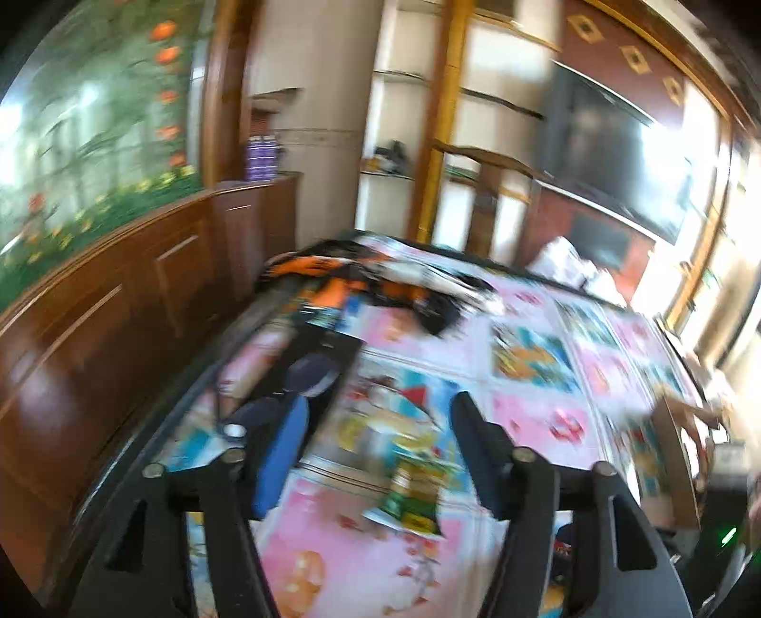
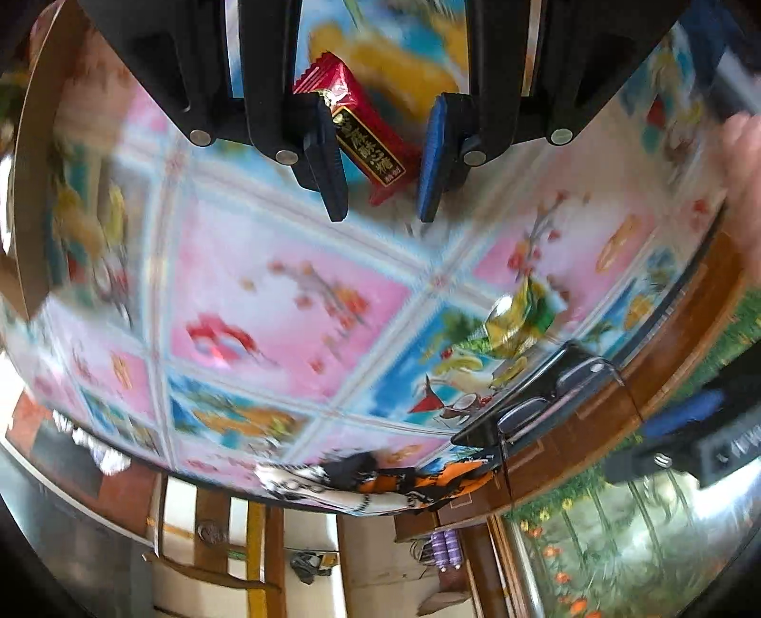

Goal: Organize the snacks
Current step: 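Grasp the green pea bag with left while right grasps the red wrapper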

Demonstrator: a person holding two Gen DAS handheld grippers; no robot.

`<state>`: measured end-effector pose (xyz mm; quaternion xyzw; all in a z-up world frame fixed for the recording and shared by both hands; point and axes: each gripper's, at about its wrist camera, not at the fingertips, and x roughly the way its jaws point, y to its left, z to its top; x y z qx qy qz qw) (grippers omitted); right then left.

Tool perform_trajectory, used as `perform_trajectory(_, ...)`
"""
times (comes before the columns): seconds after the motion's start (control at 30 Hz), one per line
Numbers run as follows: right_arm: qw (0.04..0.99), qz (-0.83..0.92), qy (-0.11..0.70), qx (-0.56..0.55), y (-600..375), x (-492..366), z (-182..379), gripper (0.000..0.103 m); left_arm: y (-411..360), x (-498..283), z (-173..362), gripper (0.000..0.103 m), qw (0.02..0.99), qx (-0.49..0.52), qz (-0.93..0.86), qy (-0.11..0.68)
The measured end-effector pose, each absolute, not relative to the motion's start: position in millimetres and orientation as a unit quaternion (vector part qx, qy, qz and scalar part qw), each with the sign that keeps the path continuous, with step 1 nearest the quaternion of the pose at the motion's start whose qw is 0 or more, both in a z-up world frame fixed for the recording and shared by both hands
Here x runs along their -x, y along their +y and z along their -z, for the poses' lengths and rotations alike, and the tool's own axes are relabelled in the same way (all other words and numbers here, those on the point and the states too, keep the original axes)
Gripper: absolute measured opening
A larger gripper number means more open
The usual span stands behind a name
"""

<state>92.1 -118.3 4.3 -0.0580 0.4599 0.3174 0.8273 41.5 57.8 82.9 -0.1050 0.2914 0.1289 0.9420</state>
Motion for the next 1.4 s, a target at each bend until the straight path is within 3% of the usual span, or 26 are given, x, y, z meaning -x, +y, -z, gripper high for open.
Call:
perform_trajectory(0.23, 0.83, -0.331, 0.443, -0.075, -183, -100, -24, 0.033, 41, -67, -57, 0.077, 0.926, 0.058, -0.116, 0.355)
perform_trajectory(0.67, 0.819, -0.35, 0.454, -0.028, -184, -89, -28, 0.033, 50, -99, 1, 0.08, 0.882, 0.056, -0.119, 0.453)
perform_trajectory(0.83, 0.816, -0.355, 0.457, 0.002, -178, -83, -22, 0.033, 45, -101, 4, 0.065, 0.889, 0.035, -0.125, 0.44)
perform_trajectory(0.9, 0.812, -0.359, 0.459, 0.021, -173, -81, -18, 0.033, 43, -100, 3, 0.039, 0.892, 0.032, -0.125, 0.433)
perform_trajectory(0.93, 0.812, -0.359, 0.459, 0.029, -171, -80, -16, 0.033, 42, -100, 2, 0.035, 0.893, 0.03, -0.124, 0.432)
perform_trajectory(1.4, 0.835, -0.362, 0.398, 0.115, -142, -71, -5, 0.038, 24, -100, -4, 0.034, 0.9, 0.006, -0.107, 0.423)
